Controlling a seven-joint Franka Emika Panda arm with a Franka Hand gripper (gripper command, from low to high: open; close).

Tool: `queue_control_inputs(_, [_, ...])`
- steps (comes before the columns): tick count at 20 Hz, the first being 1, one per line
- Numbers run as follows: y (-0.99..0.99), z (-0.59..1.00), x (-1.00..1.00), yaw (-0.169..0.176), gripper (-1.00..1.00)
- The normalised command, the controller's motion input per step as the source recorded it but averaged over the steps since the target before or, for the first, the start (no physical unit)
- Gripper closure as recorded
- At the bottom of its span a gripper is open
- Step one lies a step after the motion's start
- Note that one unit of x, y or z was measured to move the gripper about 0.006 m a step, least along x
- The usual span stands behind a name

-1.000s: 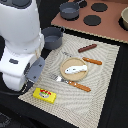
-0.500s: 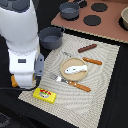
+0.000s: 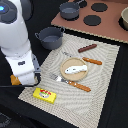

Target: Interact with the objects in diverse but meaningful ways.

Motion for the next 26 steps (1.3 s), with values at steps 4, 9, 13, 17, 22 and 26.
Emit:
queue_control_inputs(4, [-0.04, -0.31, -0.4, 0.043, 1.0])
queue_control_inputs(9, [-0.01, -0.21, -0.37, 0.04, 1.0])
queue_control_inputs(13, [0.0, -0.16, -0.26, 0.035, 1.0])
queue_control_inputs(17, [0.0, -0.15, -0.06, 0.031, 1.0])
queue_control_inputs(22, [0.0, -0.19, 0.0, 0.021, 1.0])
queue_control_inputs(26, [0.13, 0.59, -0.02, 0.002, 1.0])
